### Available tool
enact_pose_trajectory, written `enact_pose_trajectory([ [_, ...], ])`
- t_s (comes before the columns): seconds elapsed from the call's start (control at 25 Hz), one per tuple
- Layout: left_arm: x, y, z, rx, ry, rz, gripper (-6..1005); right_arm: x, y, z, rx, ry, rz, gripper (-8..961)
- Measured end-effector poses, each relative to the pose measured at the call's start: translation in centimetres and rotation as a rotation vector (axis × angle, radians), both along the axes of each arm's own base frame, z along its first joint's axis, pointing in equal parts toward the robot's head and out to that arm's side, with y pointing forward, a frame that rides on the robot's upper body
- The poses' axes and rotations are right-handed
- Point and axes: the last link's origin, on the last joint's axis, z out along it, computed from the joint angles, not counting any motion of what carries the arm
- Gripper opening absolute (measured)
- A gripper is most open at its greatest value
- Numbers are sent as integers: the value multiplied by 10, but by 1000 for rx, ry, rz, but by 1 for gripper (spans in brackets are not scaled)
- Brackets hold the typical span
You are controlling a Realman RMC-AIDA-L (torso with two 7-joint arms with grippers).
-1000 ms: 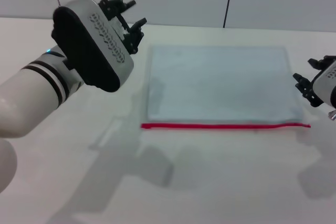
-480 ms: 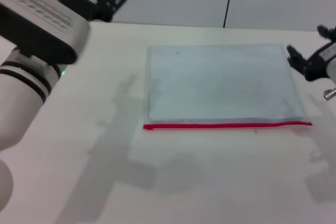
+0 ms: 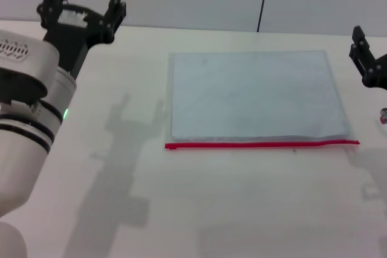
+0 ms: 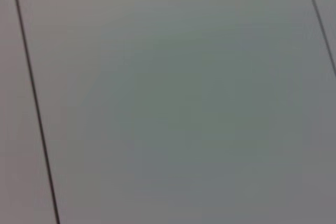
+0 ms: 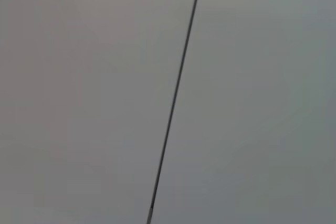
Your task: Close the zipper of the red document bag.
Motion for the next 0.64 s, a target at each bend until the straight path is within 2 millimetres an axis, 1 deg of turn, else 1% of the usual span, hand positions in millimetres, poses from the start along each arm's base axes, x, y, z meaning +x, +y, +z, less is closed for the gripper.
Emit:
enact_pose_trajectory([
  [0.08, -7, -1, -5, -15, 5, 15, 789, 3, -1, -4, 7, 13, 1, 693],
  [0.2, -9, -1, -10, -28, 17, 19, 789, 5, 0, -8, 14, 53, -2, 694],
  [0.36, -7, 0, -16, -45, 24, 9, 788, 7, 0, -12, 26, 89, -3, 684],
  [0.64, -3, 2, -17, -48, 23, -1, 784, 6, -1, -14, 29, 88, 7, 681],
])
